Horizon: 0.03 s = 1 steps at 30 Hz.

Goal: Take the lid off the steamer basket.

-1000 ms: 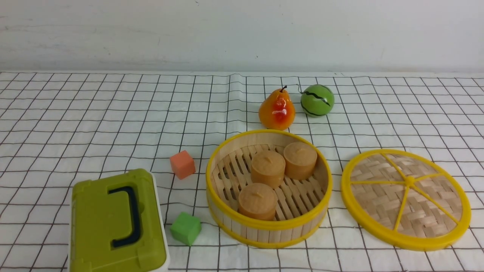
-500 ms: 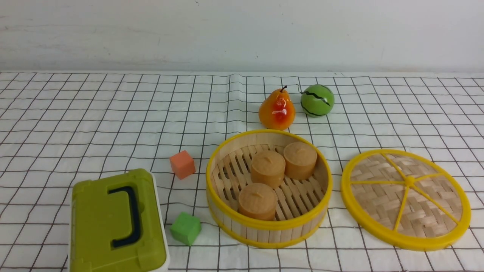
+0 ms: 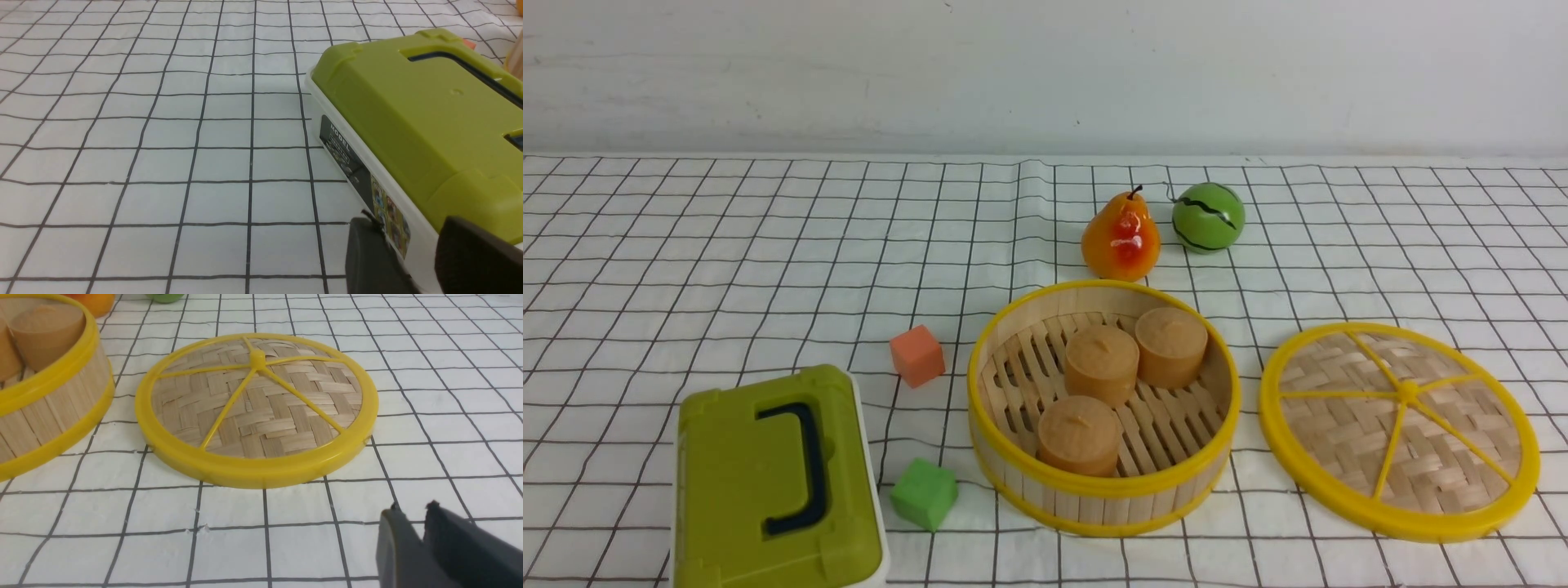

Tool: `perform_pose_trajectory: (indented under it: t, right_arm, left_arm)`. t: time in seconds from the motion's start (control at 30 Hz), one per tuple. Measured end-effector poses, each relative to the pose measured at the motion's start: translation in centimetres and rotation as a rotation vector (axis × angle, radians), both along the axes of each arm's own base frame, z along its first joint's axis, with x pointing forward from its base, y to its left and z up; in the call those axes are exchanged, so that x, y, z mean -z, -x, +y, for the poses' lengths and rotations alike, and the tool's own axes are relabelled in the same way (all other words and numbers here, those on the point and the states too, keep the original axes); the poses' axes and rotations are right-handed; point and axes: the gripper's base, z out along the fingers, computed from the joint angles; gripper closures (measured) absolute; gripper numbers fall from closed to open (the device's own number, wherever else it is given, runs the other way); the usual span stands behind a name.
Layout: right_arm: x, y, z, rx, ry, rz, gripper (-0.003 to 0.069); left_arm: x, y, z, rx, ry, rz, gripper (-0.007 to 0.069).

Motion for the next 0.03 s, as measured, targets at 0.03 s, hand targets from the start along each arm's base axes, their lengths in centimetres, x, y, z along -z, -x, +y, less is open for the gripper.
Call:
perform_pose_trajectory:
  t: [0.03]
  right_arm:
    - [0.0, 0.0, 0.0, 0.0, 0.0, 0.0, 0.0552]
  left_arm:
    - [0.0, 0.0, 0.0, 0.0, 0.0, 0.0, 0.0385]
